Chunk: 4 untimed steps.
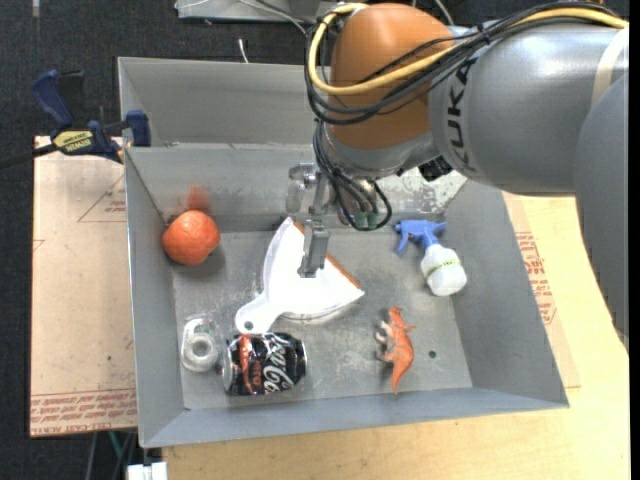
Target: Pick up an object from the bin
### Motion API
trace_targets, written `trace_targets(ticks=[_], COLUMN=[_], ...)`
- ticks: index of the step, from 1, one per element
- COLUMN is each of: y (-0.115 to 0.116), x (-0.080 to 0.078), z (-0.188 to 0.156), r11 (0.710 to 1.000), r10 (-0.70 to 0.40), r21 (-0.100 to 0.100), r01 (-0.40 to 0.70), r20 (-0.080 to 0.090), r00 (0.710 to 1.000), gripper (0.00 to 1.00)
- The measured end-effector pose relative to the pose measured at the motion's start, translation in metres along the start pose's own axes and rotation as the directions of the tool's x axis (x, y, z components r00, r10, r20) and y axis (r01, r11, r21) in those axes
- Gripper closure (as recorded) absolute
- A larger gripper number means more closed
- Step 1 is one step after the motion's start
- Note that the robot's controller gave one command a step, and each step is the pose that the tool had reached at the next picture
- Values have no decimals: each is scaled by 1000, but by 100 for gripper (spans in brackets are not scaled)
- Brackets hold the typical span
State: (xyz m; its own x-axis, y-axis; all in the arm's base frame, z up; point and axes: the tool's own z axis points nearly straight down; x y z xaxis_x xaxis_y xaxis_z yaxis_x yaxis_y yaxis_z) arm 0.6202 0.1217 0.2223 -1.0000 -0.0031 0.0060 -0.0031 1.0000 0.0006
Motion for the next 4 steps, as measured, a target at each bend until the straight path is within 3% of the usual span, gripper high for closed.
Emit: trace_targets(ticks=[1,2,3,4], y=[-1,-3,16,24], x=[-2,-8,-10,16], z=[-5,101,68,112], r11=[1000,982,851,814], r10=[3,-191,-525,-581], r21=[-1,0,5,0], r01=[-3,191,525,581], r20=[8,9,13,3], r00=[1000,982,851,814], gripper=[0,0,0,0])
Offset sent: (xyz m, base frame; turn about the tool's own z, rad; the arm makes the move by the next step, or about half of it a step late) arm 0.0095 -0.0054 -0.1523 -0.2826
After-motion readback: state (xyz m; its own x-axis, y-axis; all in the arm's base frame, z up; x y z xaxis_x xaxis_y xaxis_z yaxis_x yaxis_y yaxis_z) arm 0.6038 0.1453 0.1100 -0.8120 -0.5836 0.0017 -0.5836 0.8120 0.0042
